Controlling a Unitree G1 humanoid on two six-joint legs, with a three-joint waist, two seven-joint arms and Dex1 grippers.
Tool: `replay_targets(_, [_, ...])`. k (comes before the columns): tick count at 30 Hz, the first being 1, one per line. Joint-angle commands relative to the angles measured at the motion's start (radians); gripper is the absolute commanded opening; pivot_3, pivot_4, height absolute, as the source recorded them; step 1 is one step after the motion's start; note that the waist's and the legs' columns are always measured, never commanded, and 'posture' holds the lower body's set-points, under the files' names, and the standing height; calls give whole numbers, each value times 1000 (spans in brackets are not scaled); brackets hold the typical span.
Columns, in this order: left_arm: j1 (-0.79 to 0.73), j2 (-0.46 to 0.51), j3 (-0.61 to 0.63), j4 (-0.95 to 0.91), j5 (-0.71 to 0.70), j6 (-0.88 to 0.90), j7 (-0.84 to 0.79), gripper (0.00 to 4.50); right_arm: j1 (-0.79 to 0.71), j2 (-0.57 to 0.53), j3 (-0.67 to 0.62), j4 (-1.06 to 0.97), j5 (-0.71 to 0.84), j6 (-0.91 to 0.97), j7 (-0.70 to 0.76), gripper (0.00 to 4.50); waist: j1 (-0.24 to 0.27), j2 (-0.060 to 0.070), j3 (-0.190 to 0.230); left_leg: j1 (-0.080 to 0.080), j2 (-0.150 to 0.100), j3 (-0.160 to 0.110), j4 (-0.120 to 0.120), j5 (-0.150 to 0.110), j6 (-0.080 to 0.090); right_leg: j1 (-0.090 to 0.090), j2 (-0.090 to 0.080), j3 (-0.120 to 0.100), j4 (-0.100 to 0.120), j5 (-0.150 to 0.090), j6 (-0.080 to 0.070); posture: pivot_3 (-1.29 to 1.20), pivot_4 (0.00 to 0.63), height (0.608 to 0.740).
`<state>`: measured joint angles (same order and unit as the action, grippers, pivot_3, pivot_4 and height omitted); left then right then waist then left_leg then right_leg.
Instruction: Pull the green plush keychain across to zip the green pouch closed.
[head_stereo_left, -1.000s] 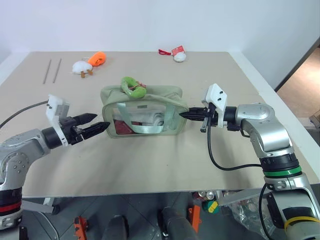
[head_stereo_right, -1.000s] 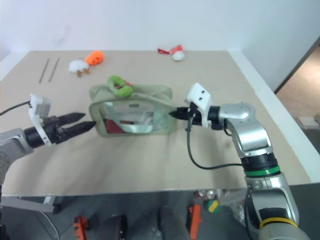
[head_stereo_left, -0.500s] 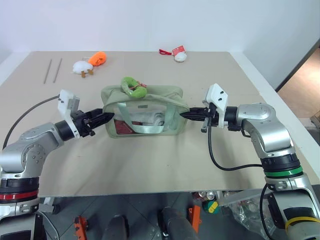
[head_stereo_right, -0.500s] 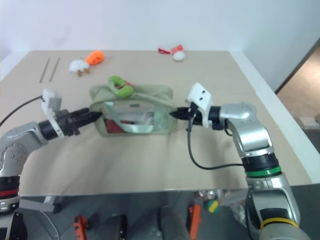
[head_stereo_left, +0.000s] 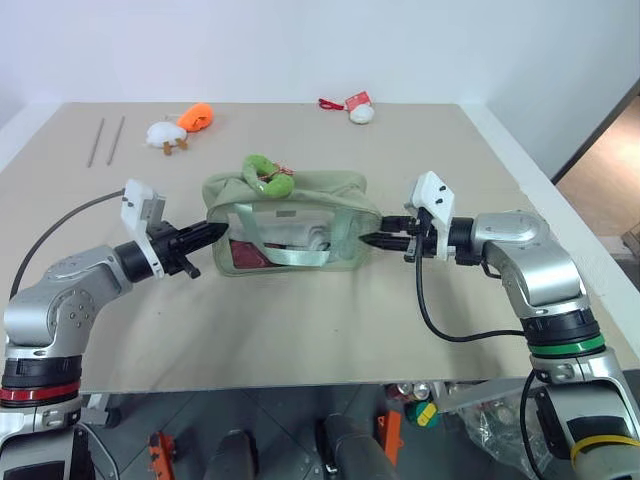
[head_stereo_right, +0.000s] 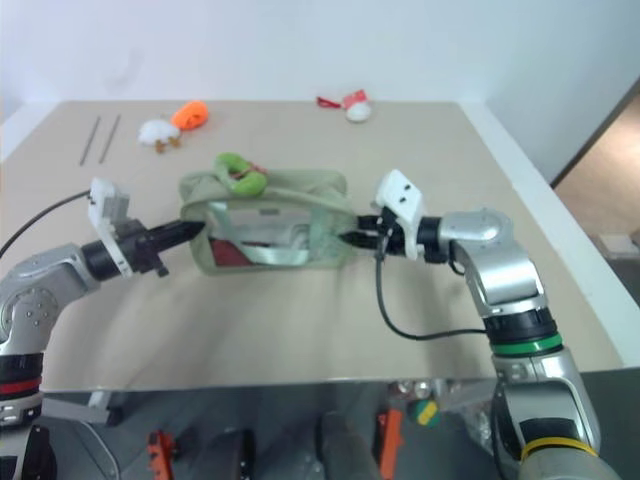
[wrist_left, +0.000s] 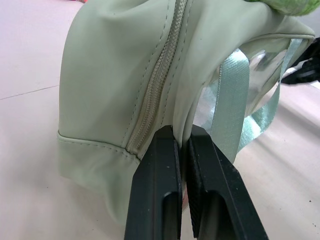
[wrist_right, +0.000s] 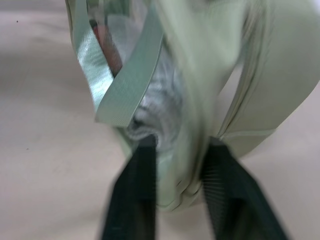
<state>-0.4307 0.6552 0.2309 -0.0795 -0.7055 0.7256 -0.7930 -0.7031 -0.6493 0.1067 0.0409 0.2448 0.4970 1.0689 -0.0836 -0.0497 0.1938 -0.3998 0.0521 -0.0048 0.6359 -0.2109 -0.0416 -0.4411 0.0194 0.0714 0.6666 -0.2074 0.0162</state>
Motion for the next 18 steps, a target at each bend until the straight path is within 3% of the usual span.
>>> replay_targets(1, [-8,3,0,-31,4,-10,0,0,12,-38,-42,-48,49,33,29,2575,2,0,0,0,0,0,0,0,0,0,0,0,0,0,0,0,150,740])
replay_targets(6, [-14,2,-5,-24,6,-13,-3,0,-19,-88,-155,-30,115,61,18,4331,6,0,0,-1,-1,0,0,0,0,0,-1,0,-1,0,1,0,150,740])
replay_targets(7, [-14,2,-6,-24,6,-14,-5,0,-39,-91,-180,-25,133,68,12,4482,6,0,0,-1,-1,0,0,0,0,0,-1,0,-1,0,1,0,150,740])
replay_targets(12, [-15,2,-10,-18,10,-18,-10,0,-164,-12,-199,-61,178,75,-70,4482,4,0,0,-1,-1,0,0,0,0,0,0,0,0,0,1,0,150,740])
replay_targets(18, [-33,-3,-11,-8,12,-23,-8,0,-254,91,-27,-155,104,42,-110,4482,8,0,0,-2,0,-1,0,0,0,-1,0,-1,0,0,0,0,150,740])
